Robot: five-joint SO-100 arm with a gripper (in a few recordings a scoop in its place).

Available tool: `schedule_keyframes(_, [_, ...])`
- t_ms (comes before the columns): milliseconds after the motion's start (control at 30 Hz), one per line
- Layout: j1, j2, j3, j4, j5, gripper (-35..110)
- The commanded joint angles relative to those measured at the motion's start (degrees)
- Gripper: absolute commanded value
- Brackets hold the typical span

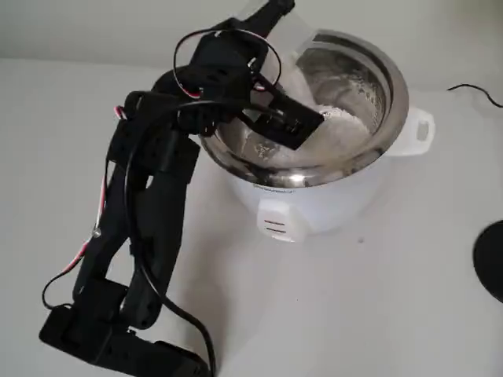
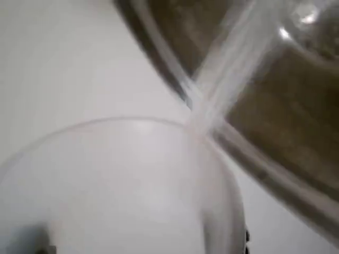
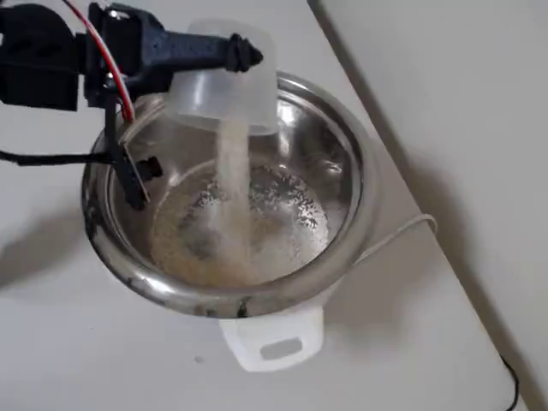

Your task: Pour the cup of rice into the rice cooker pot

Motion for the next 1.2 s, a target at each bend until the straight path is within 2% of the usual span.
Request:
schedule_keyframes(0, [0.0, 0.79, -4.83, 0.09, -0.18, 15])
schedule_keyframes(300, [0.7, -1.23, -7.82, 0.0, -8.96, 15])
schedule_keyframes(433, [-1.05, -0.7, -7.91, -1.58, -22.68, 15])
schedule_keyframes(633, [-8.17, 1.93, -7.91, -2.55, -55.37, 15])
schedule_keyframes(733, [-13.62, 4.39, -7.91, 0.26, -68.82, 15])
schedule_keyframes(900, [-22.06, 7.56, -7.91, 5.1, -82.53, 14])
schedule_keyframes(1033, [-26.81, 9.14, -6.59, 10.9, -89.38, 15])
schedule_keyframes(1167, [-29.18, 15.21, 6.77, 4.83, -95.54, 15])
